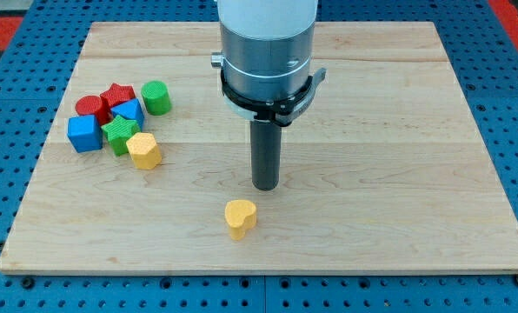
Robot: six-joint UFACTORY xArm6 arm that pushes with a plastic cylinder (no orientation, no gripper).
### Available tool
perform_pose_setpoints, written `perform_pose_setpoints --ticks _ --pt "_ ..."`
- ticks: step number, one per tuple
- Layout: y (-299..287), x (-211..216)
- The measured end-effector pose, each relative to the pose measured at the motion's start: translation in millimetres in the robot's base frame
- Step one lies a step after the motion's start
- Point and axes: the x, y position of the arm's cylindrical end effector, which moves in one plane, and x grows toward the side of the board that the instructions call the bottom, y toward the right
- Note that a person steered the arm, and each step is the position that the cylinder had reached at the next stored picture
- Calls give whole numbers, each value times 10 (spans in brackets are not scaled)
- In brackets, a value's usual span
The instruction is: Move the arm below the green star
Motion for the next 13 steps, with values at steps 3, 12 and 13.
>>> perform_pose_setpoints --ticks 3,12,13 --pt "-336 -59" --pt "-1959 -385" --pt "-2103 -284"
